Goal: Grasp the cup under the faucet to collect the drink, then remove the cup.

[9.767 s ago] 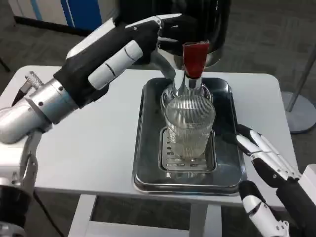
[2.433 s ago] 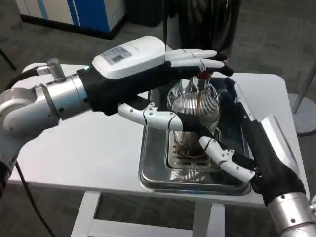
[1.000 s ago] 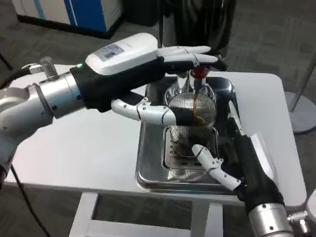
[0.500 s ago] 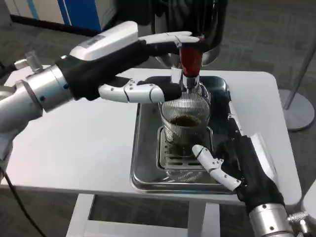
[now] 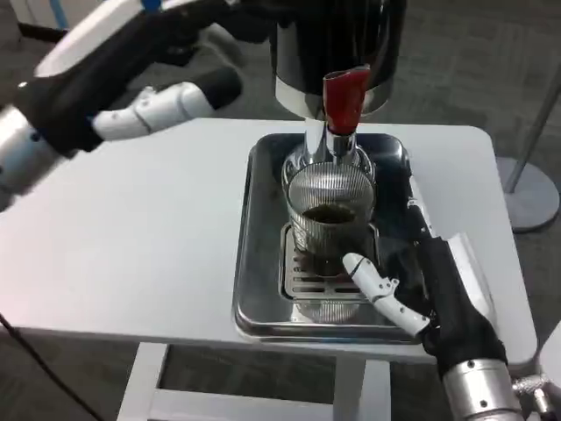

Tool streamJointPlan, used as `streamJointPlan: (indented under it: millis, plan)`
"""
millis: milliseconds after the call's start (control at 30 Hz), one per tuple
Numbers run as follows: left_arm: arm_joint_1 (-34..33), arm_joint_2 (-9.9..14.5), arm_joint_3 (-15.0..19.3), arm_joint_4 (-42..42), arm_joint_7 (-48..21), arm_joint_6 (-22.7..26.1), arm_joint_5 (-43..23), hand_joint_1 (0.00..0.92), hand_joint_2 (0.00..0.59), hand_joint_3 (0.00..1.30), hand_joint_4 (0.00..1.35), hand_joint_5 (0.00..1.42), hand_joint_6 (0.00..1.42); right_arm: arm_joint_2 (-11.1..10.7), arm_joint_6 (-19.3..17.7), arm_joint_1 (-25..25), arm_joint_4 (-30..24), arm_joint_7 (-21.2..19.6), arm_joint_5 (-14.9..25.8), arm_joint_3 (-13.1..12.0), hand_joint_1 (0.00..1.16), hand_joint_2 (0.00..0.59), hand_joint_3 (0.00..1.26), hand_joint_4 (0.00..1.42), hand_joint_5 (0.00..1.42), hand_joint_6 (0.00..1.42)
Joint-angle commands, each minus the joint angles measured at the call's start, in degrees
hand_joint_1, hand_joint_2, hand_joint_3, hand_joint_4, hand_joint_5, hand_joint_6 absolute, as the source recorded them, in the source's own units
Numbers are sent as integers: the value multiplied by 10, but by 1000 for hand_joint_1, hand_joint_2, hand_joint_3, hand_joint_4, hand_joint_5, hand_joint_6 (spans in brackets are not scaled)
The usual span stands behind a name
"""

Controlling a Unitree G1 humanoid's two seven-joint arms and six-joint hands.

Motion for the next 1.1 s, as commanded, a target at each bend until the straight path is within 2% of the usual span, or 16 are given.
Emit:
streamJointPlan:
  millis: [33,167,400,733,933,1100]
  plan:
    - [51,23,29,-42,-14,16,-27,0,136,270,245,271,575,3,-11,-3,-16,-6,0,-2,462,302,0,0,0,0]
    - [92,32,51,-70,-15,29,-40,0,143,300,284,318,615,4,-9,-4,-22,-5,1,-2,462,302,0,0,0,0]
    - [231,56,95,-136,-22,47,-58,0,135,314,313,342,645,0,-7,-3,-31,4,11,-8,462,302,0,0,0,0]
    - [354,60,137,-132,-6,38,-34,0,132,317,316,361,651,-3,-13,0,-32,16,29,-6,455,289,0,0,0,0]
    - [375,52,132,-115,5,33,-9,0,132,320,318,363,654,-4,-21,-2,-29,28,36,-2,473,279,0,0,0,37]
    - [327,31,96,-79,28,43,39,0,131,326,312,341,619,-7,-16,-7,-27,43,39,2,501,269,0,0,0,44]
